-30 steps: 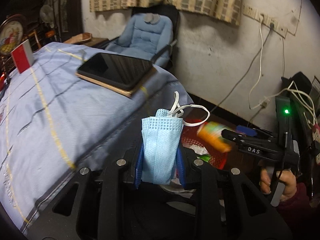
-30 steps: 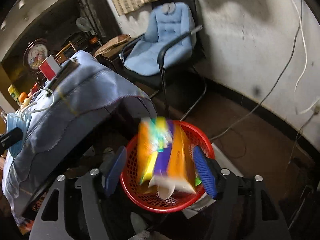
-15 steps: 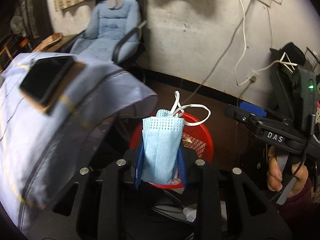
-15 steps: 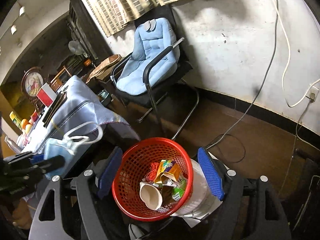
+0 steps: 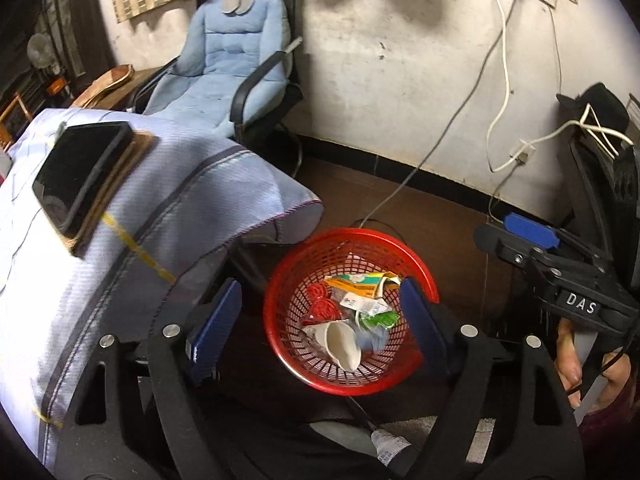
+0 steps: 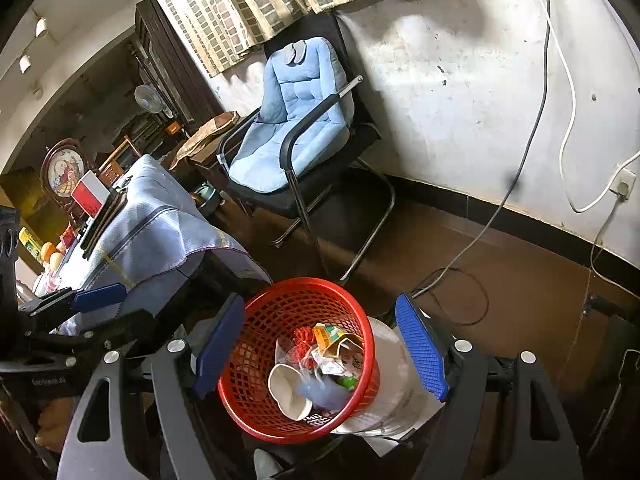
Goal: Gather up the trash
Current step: 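Open both grippers to drop the mask and striped box into the wastebasket, then move both tools back over the table toward the white medicine box and pink bag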
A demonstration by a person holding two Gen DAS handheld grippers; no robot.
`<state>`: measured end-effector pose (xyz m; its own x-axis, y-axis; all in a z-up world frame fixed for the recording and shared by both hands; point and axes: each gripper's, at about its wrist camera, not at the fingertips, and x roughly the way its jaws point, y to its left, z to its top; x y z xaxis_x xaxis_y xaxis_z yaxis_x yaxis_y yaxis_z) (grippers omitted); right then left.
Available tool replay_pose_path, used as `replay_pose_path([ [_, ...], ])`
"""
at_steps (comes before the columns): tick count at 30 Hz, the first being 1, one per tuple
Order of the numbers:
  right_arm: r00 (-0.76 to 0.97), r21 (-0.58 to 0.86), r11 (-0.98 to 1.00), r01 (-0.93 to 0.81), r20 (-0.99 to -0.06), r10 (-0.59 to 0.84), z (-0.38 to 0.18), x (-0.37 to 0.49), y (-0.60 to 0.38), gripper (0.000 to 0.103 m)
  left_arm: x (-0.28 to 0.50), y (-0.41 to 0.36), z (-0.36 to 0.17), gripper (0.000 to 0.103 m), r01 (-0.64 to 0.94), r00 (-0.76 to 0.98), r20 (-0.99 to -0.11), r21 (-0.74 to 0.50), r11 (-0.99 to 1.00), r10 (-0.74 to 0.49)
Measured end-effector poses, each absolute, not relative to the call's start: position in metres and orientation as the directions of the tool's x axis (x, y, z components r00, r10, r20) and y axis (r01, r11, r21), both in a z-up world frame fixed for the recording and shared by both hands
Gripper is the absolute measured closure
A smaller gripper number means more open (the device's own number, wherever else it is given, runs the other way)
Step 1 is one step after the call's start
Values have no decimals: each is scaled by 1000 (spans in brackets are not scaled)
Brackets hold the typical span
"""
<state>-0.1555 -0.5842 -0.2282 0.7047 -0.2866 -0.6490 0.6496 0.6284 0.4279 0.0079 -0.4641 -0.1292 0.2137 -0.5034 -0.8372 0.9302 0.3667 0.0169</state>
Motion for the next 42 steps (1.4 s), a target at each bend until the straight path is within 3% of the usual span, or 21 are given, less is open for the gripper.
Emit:
replay_pose_path([
  [9, 727, 395, 682, 616, -619, -298, -200, -146, -563, 26, 19, -437, -108, 20, 905, 266, -802, 17, 425, -535],
  [19, 713, 219, 740, 635, -536, -453, -146, -137, -519, 8, 29, -393, -79, 17, 875, 316, -744, -12, 484, -589],
  [27, 782, 260, 799, 541, -504, -366, -117, -119, -491, 6, 38, -346, -52, 15, 837, 398, -671, -13, 547, -626],
  [42, 833, 162, 905, 393, -478, -277, -65, -63, -407, 6, 66, -241, -17, 10, 732, 548, -543, -57, 679, -636],
])
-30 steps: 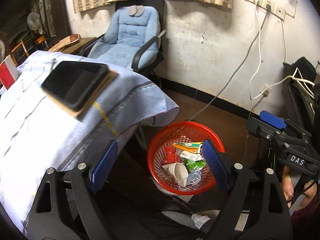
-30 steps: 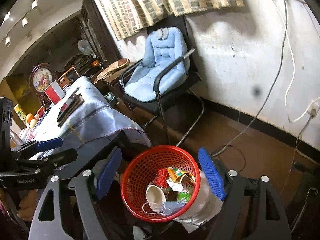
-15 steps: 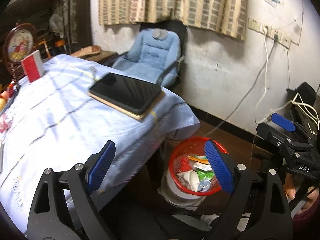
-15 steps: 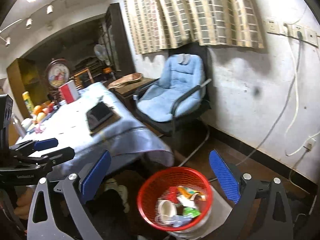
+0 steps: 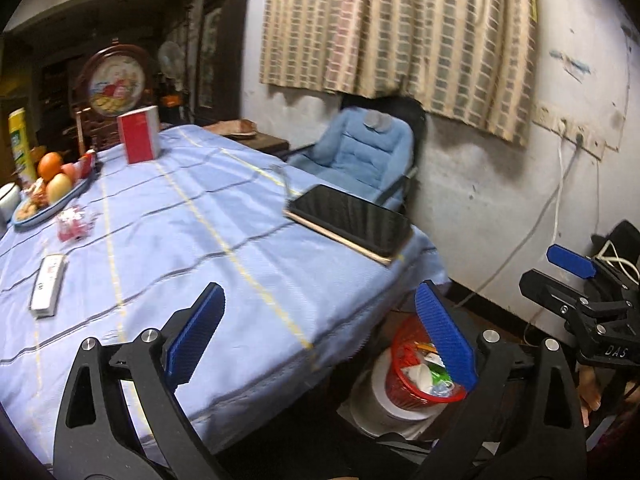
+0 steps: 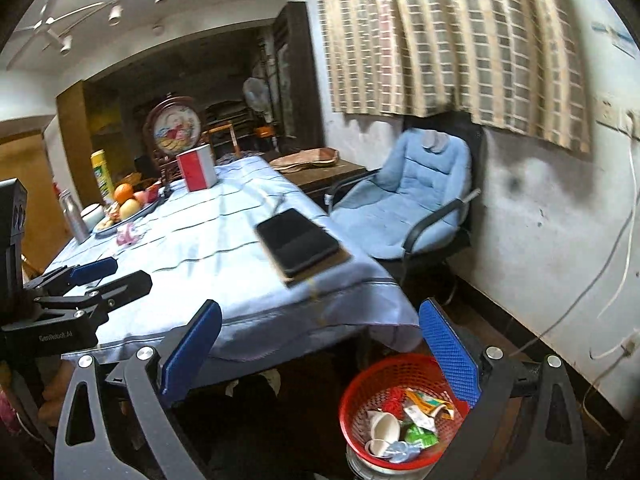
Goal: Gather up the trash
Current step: 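Move both tools back over the table toward the white medicine box and pink bag, then grasp the white-and-purple medicine box with the left gripper while the right grasps the pink snack bag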
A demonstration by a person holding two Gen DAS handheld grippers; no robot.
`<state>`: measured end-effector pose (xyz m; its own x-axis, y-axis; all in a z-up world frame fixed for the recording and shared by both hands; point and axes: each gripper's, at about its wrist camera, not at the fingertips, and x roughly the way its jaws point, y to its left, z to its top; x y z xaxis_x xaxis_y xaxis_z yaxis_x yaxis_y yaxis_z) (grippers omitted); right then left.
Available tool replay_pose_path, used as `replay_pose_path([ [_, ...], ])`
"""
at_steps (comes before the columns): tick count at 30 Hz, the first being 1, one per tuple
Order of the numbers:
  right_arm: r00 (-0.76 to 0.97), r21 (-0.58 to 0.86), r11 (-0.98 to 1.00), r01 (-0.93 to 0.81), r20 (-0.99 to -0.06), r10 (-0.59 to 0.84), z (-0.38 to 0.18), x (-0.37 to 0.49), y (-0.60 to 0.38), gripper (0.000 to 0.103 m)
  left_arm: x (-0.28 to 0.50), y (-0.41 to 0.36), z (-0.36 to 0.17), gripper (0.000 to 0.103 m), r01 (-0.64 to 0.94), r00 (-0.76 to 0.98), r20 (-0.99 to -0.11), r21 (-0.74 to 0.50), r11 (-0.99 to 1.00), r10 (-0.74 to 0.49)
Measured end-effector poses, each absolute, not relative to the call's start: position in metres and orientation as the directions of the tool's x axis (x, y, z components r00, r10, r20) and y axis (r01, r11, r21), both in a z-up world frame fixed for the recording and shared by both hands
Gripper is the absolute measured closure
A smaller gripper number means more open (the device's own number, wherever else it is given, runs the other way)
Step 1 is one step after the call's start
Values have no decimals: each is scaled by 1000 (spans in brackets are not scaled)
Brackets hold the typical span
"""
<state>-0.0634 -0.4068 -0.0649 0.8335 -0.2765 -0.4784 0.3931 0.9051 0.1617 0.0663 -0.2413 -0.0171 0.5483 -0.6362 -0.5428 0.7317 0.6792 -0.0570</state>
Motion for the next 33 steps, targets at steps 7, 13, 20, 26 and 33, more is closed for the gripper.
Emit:
replay_pose_path([
  [7, 847, 127, 946, 298, -493, -200, -57, -13, -368, 6, 104, -189, -20, 7, 646, 618, -545, -57, 761, -566],
  [13, 847, 91, 977, 191, -518, -117, -57, 45, -331, 6, 175, -134, -29, 7, 497, 686, -613, 2, 868, -392],
  [20, 846, 55, 992, 117, -529, -70, -56, 103, -301, 6, 279, -63, -49, 7, 314, 655, -724, -1, 949, -218],
  [26, 833, 40, 996, 83, -551, -47, -54, 140, -290, 6, 336, -44, -78, 7, 267, 565, -799, -59, 962, -206],
  [33, 817, 50, 998, 29, -576, 5, -45, 201, -276, 6, 358, -41, -94, 6, 287, 540, -818, -40, 957, -196],
])
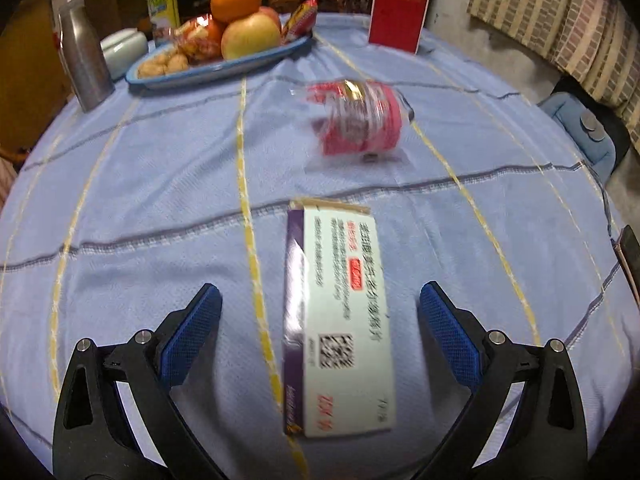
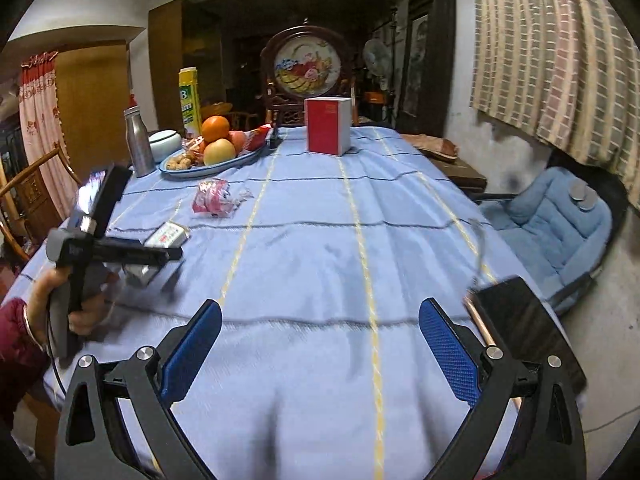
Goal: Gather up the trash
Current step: 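Grasp the white-and-purple medicine box with the left gripper while the right grasps the pink snack bag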
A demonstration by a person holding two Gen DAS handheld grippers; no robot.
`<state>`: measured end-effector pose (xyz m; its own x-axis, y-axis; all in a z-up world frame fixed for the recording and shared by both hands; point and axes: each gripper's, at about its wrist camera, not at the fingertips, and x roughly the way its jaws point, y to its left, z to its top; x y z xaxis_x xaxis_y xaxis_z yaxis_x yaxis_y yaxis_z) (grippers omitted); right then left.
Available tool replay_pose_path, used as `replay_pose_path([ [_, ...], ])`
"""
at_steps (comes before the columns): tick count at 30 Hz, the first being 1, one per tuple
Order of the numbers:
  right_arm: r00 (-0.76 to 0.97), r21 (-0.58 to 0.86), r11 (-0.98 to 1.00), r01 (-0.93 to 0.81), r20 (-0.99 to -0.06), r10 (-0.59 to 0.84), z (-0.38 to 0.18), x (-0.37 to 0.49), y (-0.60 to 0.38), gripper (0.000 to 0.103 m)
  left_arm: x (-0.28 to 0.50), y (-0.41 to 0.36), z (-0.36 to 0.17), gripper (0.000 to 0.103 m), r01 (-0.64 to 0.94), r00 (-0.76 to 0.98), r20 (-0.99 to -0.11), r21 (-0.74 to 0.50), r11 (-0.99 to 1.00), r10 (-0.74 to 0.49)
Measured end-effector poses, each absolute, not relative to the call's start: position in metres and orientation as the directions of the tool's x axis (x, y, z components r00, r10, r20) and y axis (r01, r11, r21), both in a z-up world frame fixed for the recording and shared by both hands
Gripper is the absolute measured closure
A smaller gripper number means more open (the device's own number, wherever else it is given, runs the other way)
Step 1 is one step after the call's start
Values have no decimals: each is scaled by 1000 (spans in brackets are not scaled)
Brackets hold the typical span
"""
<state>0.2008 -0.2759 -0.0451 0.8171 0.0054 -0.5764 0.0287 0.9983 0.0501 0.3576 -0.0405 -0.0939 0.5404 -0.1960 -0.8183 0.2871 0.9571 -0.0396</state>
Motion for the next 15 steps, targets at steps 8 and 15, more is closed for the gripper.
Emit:
replay_pose_path([
  [8, 786, 72, 996, -56, -611, 88, -42, 288, -244, 6, 373, -2, -97, 5, 224, 561, -821, 25, 974, -108],
  [15, 724, 144, 981, -129, -663, 192, -51, 382, -200, 6, 379, 14, -97, 5, 125, 579, -814, 29, 992, -49],
])
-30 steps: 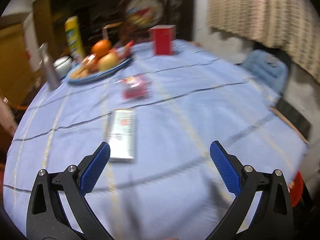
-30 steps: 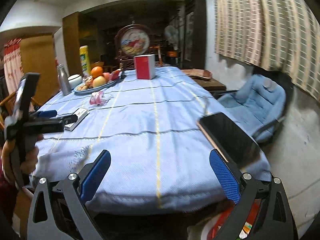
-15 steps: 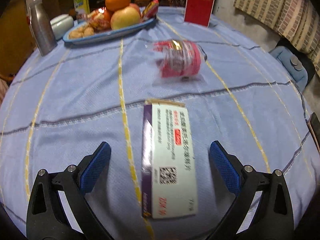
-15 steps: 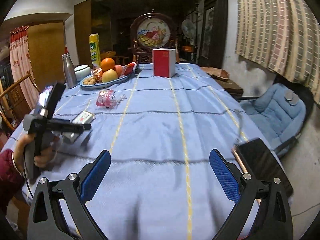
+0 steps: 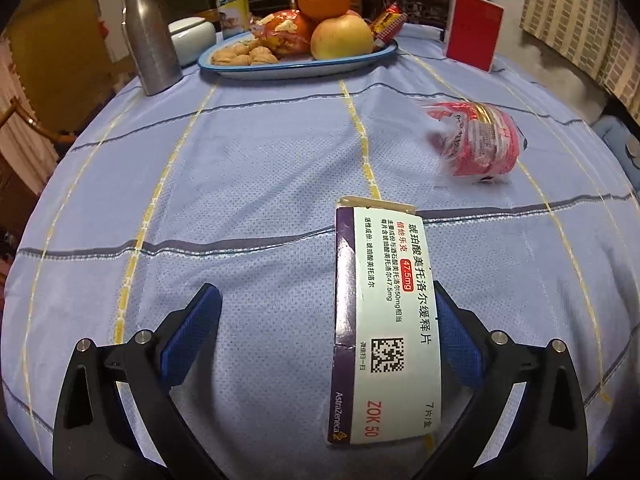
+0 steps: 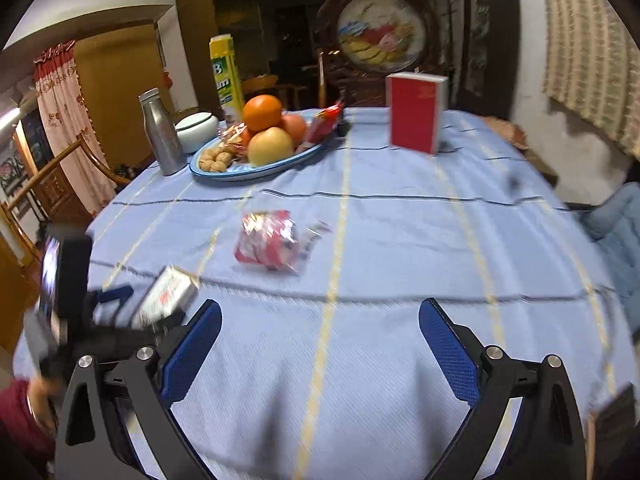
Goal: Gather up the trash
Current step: 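Grasp the white-and-purple medicine box with the left gripper while the right grasps the pink snack bag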
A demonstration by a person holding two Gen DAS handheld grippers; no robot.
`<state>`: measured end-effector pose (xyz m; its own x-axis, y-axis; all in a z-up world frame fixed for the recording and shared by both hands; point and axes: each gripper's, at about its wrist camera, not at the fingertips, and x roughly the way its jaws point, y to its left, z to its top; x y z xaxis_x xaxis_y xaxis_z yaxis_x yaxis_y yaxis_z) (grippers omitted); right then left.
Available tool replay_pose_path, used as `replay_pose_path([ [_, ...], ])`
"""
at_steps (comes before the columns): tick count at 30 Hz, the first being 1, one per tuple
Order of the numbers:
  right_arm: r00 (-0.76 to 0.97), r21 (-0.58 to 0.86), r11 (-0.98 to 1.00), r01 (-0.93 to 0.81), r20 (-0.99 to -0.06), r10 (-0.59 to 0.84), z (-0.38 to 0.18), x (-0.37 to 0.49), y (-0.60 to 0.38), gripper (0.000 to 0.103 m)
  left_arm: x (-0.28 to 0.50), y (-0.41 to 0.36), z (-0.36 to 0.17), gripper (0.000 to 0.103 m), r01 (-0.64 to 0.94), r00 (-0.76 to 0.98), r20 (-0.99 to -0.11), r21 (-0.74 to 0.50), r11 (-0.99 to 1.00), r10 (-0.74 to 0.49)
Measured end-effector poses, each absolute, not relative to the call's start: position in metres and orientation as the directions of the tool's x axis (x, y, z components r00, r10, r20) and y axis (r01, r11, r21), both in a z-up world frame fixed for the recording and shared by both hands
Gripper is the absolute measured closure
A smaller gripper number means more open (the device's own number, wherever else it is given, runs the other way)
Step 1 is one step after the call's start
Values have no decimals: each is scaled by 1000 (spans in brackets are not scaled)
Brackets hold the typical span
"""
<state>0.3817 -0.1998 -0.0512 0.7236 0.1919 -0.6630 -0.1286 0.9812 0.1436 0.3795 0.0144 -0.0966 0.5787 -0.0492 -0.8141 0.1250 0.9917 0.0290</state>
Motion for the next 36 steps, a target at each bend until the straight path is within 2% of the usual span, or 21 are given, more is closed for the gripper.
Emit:
replay_pose_path([
  [7, 689, 127, 981, -144, -699, 192, -70, 446, -155, 6, 378, 14, -97, 5, 107, 578, -815, 26, 994, -41],
  [15, 679, 122, 981, -152, -709, 194, -92, 477, -144, 6, 377, 14, -96, 5, 92, 578, -816, 24, 996, -33],
  [18, 656, 148, 975, -164, -722, 219, -98, 479, -150, 26, 377, 13, -96, 5, 89, 578, -815, 26, 996, -31],
  [20, 646, 189, 968, -165, -721, 251, -96, 478, -157, 49, 377, 13, -96, 5, 90, 578, -815, 26, 996, -31],
  [24, 672, 115, 984, -133, -719, 175, -89, 464, -166, 50, 377, 13, -96, 5, 91, 578, -815, 26, 996, -32],
  [33, 685, 52, 987, -149, -715, 141, -88, 406, -202, 48, 378, 13, -96, 5, 96, 577, -816, 26, 995, -34],
  [36, 686, 49, 991, -128, -717, 124, -90, 402, -212, 34, 378, 13, -96, 5, 96, 577, -816, 26, 995, -35],
])
